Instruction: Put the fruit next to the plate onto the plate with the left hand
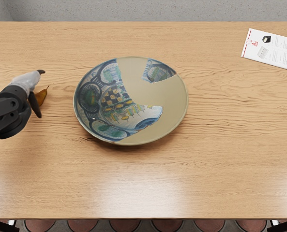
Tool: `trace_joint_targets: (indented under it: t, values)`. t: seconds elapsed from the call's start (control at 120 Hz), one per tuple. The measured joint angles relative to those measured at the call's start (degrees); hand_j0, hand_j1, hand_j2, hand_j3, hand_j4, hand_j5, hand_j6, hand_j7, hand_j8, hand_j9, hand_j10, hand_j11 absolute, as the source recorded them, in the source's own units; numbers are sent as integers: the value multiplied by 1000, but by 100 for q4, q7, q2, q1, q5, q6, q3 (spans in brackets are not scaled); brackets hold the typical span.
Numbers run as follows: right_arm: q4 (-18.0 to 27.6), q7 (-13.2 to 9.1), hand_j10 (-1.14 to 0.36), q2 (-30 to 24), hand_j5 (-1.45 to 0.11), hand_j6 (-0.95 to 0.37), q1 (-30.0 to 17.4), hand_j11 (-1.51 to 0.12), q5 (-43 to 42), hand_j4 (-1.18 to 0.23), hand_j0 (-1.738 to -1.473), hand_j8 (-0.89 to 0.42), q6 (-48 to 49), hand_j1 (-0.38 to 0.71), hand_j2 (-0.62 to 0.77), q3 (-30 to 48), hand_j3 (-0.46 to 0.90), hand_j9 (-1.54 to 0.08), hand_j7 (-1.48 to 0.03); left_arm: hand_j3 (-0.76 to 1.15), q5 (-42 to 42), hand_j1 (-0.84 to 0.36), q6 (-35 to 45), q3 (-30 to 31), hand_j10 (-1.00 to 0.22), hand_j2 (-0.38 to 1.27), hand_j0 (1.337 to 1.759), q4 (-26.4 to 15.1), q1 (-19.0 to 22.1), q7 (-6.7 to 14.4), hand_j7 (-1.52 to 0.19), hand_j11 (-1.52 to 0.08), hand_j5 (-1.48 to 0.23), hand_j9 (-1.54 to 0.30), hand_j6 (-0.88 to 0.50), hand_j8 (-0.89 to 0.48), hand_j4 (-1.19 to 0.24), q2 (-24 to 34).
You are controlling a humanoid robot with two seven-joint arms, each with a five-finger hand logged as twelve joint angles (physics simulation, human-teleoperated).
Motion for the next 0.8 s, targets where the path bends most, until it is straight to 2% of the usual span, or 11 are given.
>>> trace_joint_targets:
  t: [0.467, 0.8]
  values:
    - [0, 1, 0, 0, 0, 0, 0, 0, 0, 0, -1658, 0, 1, -349, 0, 0, 0, 0, 0, 0, -24, -75, 15, 94, -360, 76, 1658, 73, 7, 0, -463, -463, -464, -463, -362, -362, -361, -1]
    - [0, 1, 0, 0, 0, 0, 0, 0, 0, 0, -1658, 0, 2, -349, 0, 1, 0, 0, 0, 0, -42, -154, 13, 99, -425, 90, 1658, 128, 25, 0, -549, -549, -549, -549, -427, -427, -426, -1]
